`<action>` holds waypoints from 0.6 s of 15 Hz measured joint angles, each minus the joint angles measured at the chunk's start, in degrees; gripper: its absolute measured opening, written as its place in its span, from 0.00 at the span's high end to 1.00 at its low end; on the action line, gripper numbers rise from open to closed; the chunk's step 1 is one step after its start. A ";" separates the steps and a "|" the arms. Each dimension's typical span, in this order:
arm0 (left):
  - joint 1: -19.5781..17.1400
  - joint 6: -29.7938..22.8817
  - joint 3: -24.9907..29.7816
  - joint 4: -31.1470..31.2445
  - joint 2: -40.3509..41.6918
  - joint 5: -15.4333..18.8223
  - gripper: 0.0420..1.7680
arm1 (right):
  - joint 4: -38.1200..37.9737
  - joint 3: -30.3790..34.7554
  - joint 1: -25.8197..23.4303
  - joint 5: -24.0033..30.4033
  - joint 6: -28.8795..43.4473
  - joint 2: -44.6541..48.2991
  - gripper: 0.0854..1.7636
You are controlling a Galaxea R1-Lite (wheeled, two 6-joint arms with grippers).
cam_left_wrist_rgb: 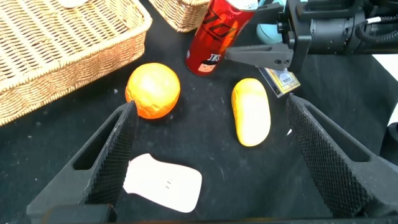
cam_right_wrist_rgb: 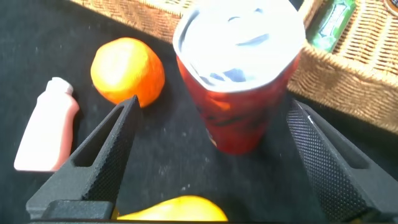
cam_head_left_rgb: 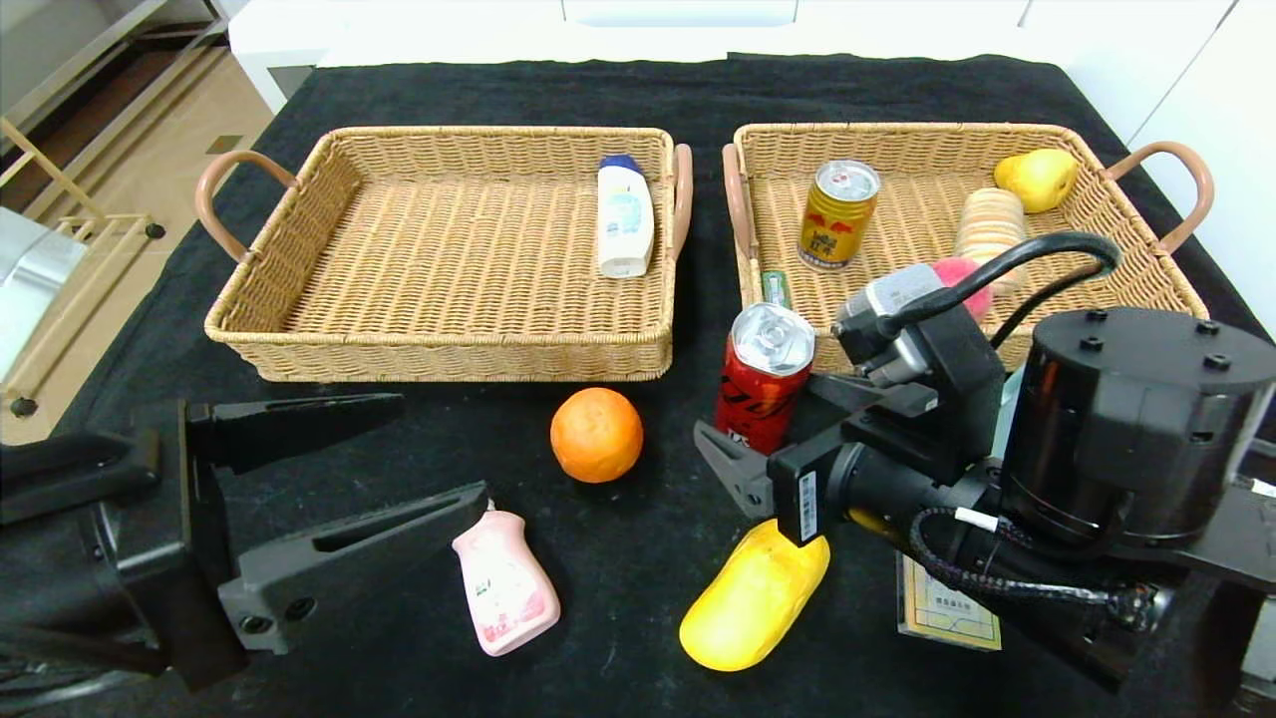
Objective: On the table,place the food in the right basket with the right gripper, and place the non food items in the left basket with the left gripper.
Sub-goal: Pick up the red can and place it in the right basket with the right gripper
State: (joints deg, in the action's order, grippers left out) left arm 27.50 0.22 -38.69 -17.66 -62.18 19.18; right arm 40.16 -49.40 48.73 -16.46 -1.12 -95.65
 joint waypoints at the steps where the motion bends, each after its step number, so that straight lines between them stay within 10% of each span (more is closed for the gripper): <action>1: 0.06 0.20 0.02 0.13 0.12 -0.02 0.03 | 0.80 -0.40 -0.07 -0.32 -0.13 -0.41 0.03; 9: 0.00 0.22 -0.06 -0.33 0.83 -0.79 0.03 | 2.54 -3.11 -0.96 -2.80 -0.17 -3.85 0.03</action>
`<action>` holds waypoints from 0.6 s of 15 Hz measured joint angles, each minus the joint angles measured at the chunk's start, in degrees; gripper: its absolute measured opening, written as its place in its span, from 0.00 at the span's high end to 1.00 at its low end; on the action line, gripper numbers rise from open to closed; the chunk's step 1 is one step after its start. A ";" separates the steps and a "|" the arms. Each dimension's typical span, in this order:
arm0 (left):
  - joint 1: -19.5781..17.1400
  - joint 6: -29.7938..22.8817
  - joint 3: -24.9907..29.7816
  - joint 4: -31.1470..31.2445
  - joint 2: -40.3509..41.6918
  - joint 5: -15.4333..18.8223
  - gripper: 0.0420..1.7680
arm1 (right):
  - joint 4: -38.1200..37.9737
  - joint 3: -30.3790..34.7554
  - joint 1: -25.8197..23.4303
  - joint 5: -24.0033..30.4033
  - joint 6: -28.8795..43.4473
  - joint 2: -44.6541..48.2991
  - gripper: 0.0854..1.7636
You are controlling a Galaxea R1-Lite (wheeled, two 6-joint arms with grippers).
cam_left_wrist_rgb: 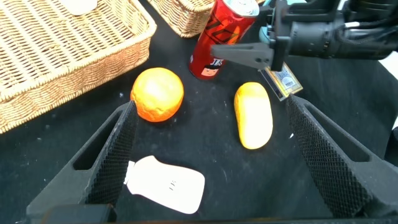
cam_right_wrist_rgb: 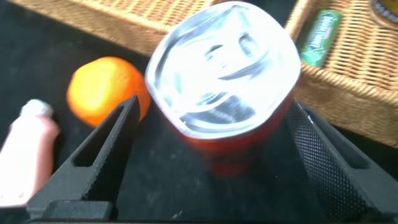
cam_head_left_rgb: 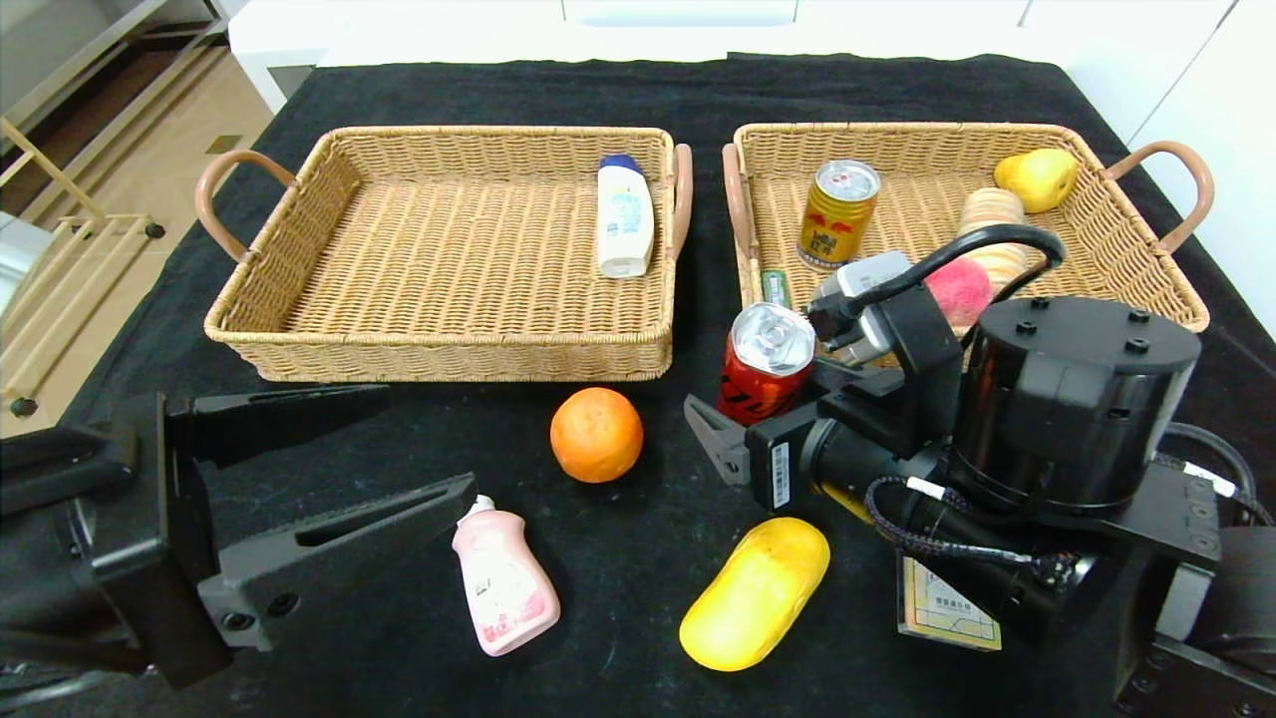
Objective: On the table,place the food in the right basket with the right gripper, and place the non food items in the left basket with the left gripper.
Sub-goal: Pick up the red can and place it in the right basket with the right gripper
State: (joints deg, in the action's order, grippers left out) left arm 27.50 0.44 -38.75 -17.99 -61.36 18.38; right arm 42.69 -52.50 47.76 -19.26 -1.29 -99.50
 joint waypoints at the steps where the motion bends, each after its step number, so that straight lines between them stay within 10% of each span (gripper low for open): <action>1: 0.00 0.00 0.00 0.00 0.04 0.00 0.03 | 0.09 -0.27 -0.09 -0.63 -0.02 -0.30 0.03; 9: 0.09 0.11 0.09 0.00 0.06 0.05 0.03 | 1.46 -0.02 -0.24 -1.00 0.15 -1.41 0.45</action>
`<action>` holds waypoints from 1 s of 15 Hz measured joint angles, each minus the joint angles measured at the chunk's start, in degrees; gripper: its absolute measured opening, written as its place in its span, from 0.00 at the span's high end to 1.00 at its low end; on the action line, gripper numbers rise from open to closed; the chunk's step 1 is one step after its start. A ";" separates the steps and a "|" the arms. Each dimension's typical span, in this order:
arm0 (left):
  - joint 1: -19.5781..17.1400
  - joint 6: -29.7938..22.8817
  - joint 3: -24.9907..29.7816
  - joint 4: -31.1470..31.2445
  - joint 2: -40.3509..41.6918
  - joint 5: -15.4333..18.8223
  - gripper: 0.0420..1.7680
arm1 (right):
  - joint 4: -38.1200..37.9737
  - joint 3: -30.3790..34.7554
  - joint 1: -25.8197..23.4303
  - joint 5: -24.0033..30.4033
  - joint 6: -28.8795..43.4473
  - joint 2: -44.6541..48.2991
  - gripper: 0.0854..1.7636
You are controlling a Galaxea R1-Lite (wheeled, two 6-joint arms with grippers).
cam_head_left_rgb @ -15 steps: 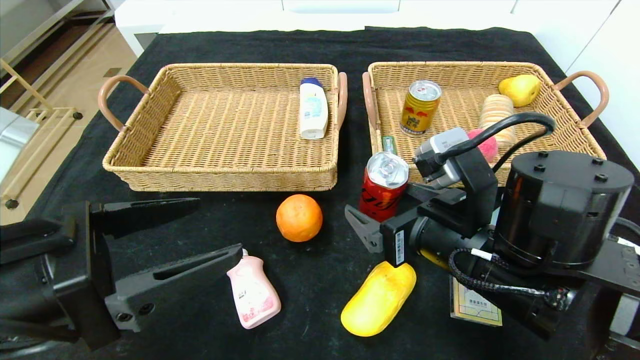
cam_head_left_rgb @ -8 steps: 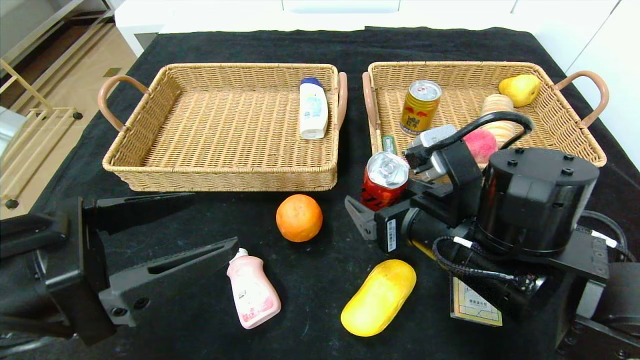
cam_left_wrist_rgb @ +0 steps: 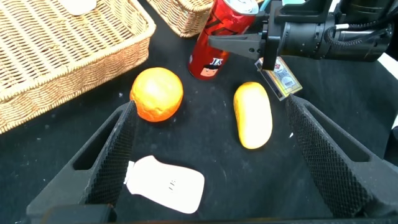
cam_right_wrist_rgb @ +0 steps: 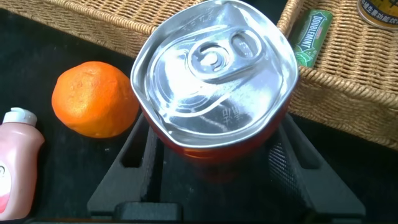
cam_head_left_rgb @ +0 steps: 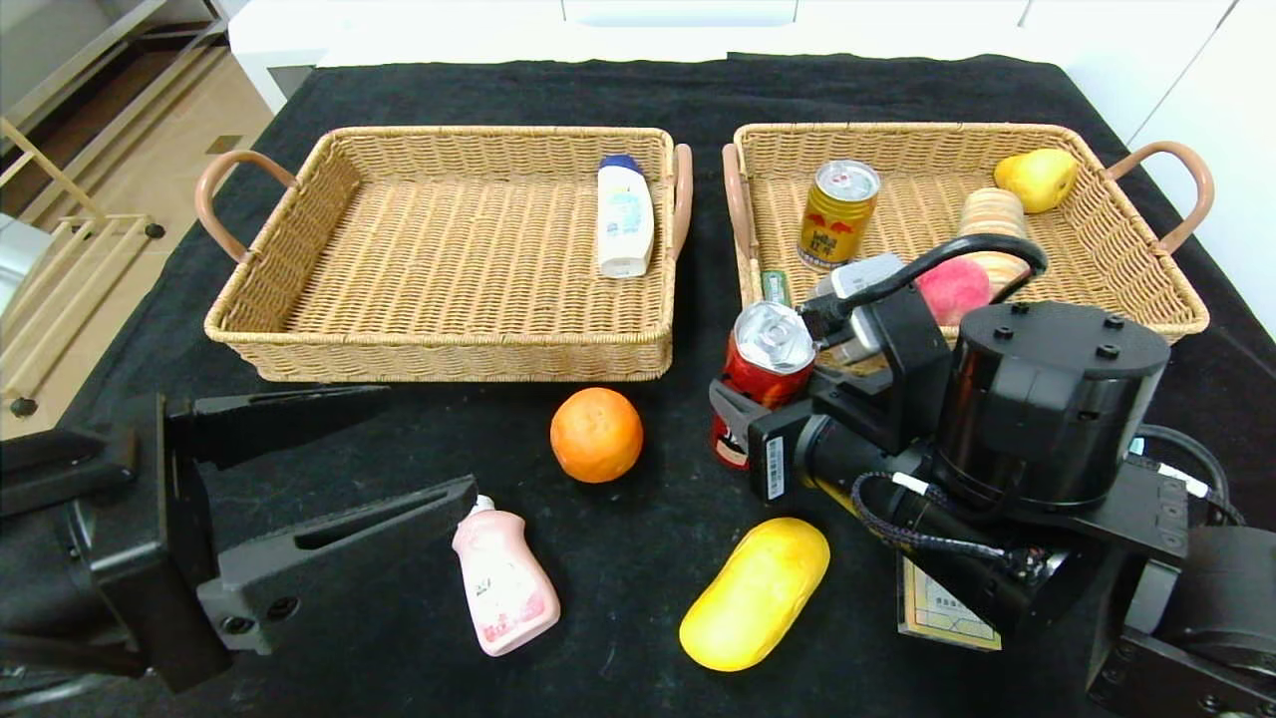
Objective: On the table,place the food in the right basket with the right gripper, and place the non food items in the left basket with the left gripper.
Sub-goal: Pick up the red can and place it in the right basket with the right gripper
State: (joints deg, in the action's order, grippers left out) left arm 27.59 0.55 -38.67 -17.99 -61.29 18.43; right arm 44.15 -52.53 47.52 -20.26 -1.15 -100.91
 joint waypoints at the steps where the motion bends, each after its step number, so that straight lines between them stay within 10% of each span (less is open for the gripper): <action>1: 0.00 -0.02 0.02 0.00 -0.02 0.00 0.03 | 0.02 0.02 0.00 0.00 0.00 0.00 0.45; 15: 0.00 0.05 0.30 0.00 -0.63 -0.07 0.03 | -5.74 0.72 0.02 0.37 -0.26 5.18 0.46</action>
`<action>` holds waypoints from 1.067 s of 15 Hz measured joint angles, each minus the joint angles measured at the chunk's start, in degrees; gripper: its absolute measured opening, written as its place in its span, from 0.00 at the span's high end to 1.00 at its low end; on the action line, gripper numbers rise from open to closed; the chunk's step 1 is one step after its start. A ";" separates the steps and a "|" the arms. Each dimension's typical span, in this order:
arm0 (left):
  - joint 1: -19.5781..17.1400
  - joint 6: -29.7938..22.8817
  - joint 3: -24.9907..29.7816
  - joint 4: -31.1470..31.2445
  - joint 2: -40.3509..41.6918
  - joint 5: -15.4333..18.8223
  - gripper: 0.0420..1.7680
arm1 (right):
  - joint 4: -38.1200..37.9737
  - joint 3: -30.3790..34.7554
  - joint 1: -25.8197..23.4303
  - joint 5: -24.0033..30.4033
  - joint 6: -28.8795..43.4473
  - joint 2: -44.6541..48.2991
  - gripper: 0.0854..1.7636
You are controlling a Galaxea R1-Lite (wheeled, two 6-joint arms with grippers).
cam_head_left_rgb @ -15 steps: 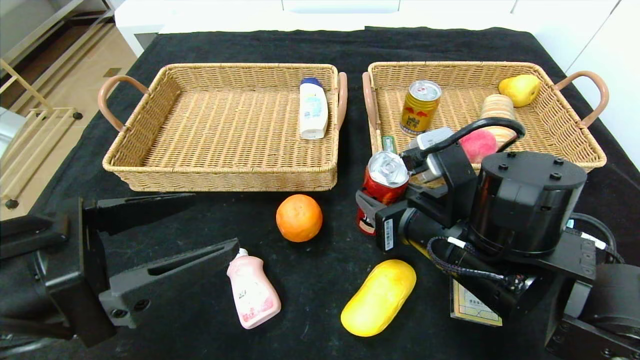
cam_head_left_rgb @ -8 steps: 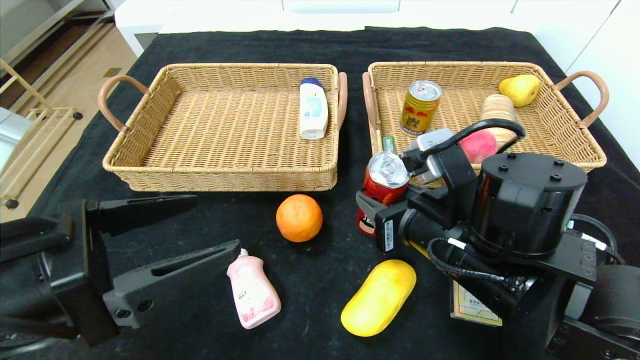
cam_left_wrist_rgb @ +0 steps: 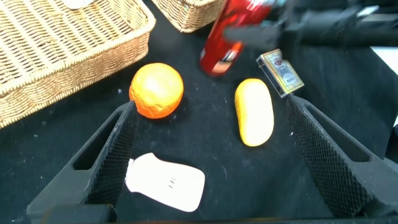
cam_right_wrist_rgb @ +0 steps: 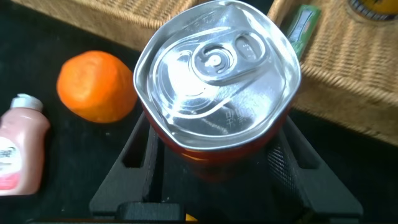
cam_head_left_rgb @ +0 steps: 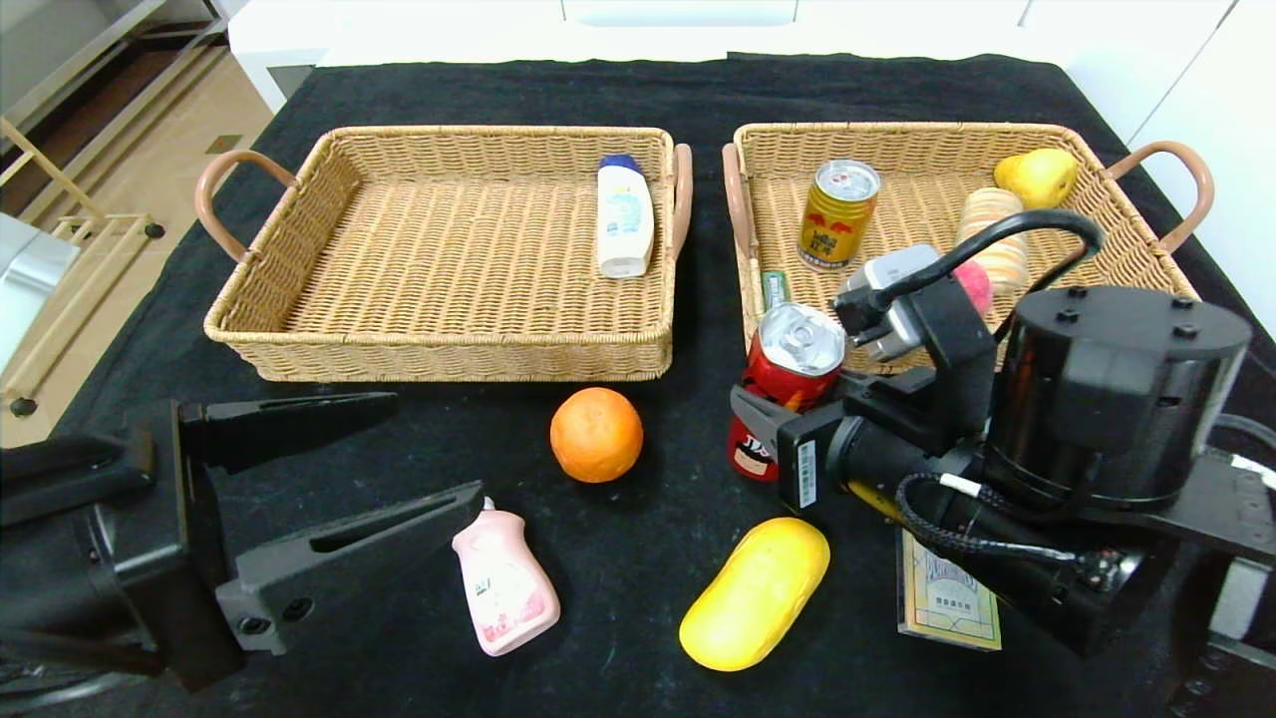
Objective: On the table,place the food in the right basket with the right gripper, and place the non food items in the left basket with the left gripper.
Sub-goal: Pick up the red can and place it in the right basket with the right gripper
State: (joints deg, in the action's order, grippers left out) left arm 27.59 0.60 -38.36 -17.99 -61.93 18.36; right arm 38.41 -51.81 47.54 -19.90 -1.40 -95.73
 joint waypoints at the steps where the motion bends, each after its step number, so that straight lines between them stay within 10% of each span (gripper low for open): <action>1: 0.00 0.00 0.02 0.00 -0.06 0.00 0.03 | -1.26 -0.20 0.00 -0.02 0.02 1.33 0.46; 16: 0.00 0.02 0.30 -0.16 -0.94 0.00 0.03 | -1.93 -15.63 -15.47 3.22 0.20 2.74 0.46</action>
State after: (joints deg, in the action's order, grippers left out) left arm 27.59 0.62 -38.06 -18.15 -62.87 18.36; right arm 36.49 -67.44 32.07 -16.68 -1.21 -92.99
